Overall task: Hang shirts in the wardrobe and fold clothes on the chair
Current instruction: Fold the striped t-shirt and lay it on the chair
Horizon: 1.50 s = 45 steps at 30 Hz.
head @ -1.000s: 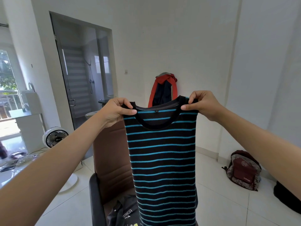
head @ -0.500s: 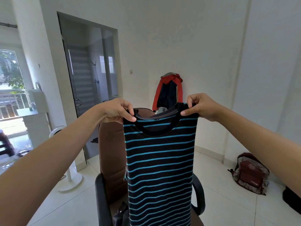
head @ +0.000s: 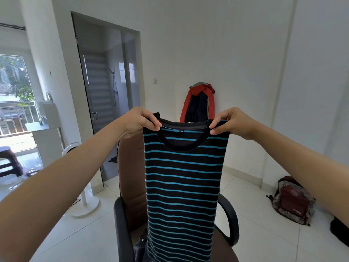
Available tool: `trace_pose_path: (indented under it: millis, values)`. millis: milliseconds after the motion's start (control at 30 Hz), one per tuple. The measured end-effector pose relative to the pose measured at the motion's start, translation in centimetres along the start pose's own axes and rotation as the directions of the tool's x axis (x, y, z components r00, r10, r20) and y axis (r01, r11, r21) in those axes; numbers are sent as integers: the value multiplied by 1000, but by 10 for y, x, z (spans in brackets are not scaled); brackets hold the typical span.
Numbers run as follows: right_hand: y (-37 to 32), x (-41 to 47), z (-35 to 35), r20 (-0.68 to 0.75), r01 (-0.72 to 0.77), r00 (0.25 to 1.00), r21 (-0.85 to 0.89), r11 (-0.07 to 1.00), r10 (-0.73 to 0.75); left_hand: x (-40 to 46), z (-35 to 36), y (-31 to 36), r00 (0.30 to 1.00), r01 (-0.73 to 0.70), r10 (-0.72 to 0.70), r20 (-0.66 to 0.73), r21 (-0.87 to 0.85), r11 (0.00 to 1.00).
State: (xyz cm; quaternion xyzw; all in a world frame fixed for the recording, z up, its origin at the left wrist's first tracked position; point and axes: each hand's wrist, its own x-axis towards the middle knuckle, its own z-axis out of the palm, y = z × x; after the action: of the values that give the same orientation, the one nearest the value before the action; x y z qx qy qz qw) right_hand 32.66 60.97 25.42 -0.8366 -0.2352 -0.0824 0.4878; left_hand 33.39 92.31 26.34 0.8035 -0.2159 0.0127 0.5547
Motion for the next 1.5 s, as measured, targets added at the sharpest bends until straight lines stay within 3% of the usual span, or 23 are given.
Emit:
trace_pose_path:
  millis: [367,767,900,1100,1300,1500]
  values:
    - [2,-1,-5,-36,2,999,105,994,1,-8,12,3,995,-74,62,-75,-173,982]
    - [14,15,-2,-52,-5,999,187,982,15,3,15,-11,986,-131,102,-131,-229,965]
    - [28,28,7,-37,-16,999,195,981,23,11,11,-24,996,-57,45,-80,-151,987]
    - [64,66,17,25,-20,1000,157,987,16,47,1,-50,985,152,-155,-79,-49,987]
    - [113,131,30,113,-14,994,94,995,3,102,-6,-84,928,374,-369,-59,146,916]
    - [160,202,43,212,-28,977,85,996,9,156,-6,-128,920,372,-352,-174,96,923]
